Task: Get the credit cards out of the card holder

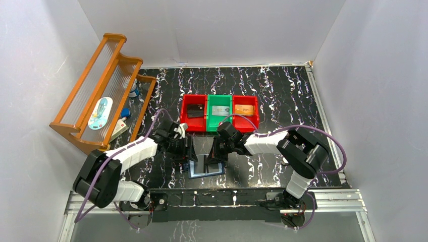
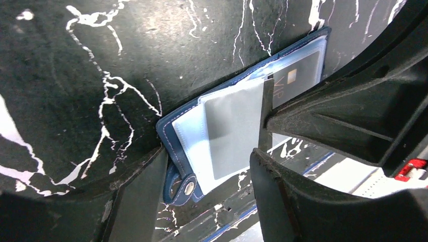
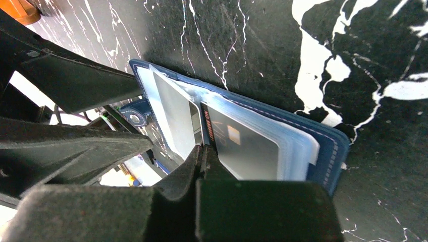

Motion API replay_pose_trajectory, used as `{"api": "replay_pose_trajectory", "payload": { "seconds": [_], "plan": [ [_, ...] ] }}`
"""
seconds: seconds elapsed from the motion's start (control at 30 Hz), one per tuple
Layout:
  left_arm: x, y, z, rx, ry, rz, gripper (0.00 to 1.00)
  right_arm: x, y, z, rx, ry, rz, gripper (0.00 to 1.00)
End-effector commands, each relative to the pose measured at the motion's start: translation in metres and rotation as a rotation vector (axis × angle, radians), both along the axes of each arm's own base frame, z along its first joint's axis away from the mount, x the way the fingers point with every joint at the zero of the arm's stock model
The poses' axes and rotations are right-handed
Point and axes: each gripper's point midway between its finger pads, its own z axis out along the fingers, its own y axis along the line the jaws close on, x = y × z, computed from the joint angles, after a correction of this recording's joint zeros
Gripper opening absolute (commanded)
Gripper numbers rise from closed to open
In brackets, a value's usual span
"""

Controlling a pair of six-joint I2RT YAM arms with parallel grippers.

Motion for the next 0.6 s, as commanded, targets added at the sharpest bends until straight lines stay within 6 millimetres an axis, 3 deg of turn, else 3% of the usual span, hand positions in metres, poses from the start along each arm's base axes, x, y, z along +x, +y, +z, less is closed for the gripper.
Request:
{"api": "replay_pose_trajectory", "payload": {
  "seconds": [0.0,0.23,0.57],
  "plan": [
    [-0.007,0.006,-0.007,0.162,-0.006,-0.079,0.60,0.004,0.003,0.001,0.011,-0.017,0.009,0.00],
    [-0.007,0.036,-0.022,0.434,-0.004,-0.084,0.56,0.004,0.003,0.002,0.011,-0.018,0.008,0.00],
    [-0.005,0.031,-0.024,0.539,-0.025,-0.151,0.54,0.006,0.004,0.006,0.022,-0.028,0.004,0.00]
  ]
}}
